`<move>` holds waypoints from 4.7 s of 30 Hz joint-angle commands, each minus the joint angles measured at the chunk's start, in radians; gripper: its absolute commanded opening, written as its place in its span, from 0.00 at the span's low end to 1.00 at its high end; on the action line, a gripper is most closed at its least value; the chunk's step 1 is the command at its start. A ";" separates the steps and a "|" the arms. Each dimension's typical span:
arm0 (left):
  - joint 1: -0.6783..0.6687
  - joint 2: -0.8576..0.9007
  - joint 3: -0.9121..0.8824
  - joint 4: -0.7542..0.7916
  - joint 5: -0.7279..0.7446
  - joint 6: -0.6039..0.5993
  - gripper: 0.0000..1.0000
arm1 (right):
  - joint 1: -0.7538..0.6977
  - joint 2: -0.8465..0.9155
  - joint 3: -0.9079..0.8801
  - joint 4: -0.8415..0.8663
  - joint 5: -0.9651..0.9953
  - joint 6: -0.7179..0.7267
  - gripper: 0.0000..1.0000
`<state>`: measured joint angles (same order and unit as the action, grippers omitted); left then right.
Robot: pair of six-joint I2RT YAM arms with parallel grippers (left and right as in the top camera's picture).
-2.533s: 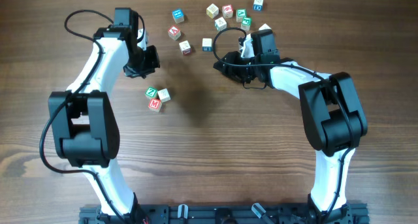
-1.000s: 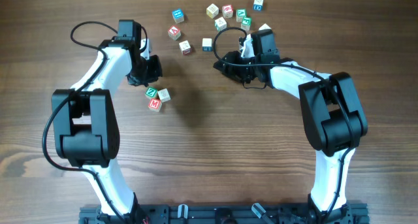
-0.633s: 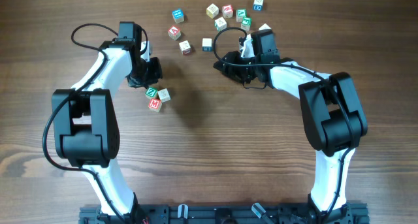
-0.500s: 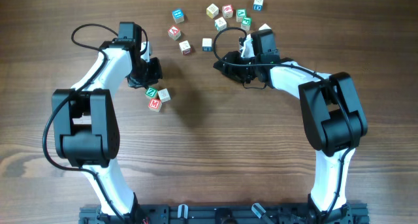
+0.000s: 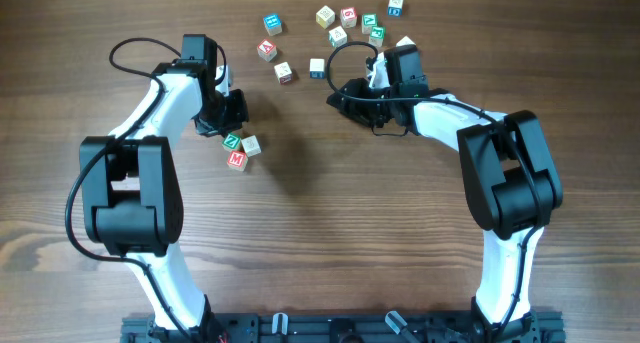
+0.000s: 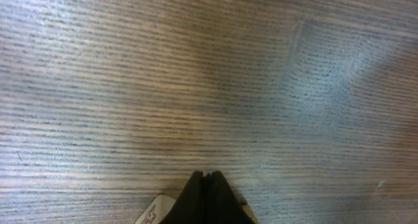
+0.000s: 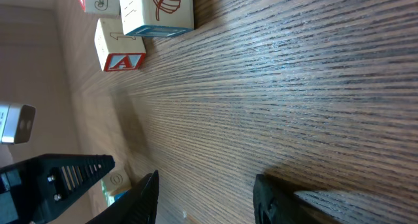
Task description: Form a circle
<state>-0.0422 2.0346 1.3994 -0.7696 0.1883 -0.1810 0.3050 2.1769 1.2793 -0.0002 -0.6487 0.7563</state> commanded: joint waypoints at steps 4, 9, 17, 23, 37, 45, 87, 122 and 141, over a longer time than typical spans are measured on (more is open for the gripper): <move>0.005 0.016 -0.008 0.014 0.032 -0.017 0.04 | 0.006 0.058 -0.027 -0.023 0.081 0.003 0.48; 0.005 0.016 -0.008 0.002 0.032 -0.017 0.04 | 0.006 0.058 -0.027 -0.023 0.081 0.003 0.48; 0.005 0.016 -0.008 -0.013 0.032 -0.018 0.04 | 0.006 0.058 -0.027 -0.023 0.081 0.003 0.48; 0.005 0.016 -0.008 -0.028 0.031 -0.018 0.04 | 0.006 0.058 -0.027 -0.023 0.081 0.003 0.48; 0.005 0.016 -0.008 -0.039 0.031 -0.017 0.04 | 0.006 0.058 -0.027 -0.023 0.081 0.003 0.48; 0.005 0.016 -0.008 -0.024 0.032 -0.018 0.04 | 0.006 0.058 -0.027 -0.023 0.081 0.003 0.48; 0.005 0.016 -0.008 -0.051 0.031 -0.017 0.04 | 0.006 0.058 -0.027 -0.024 0.088 0.003 0.48; 0.053 -0.710 0.097 -0.340 -0.074 -0.150 0.04 | -0.071 -0.212 -0.027 -0.409 0.187 -0.236 0.05; -0.006 -1.204 0.084 -0.571 -0.075 -0.149 1.00 | 0.090 -1.081 -0.027 -1.001 0.782 -0.286 1.00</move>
<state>-0.0444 0.8265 1.4899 -1.3411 0.1196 -0.3317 0.3931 1.1645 1.2461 -0.9741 0.0883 0.4839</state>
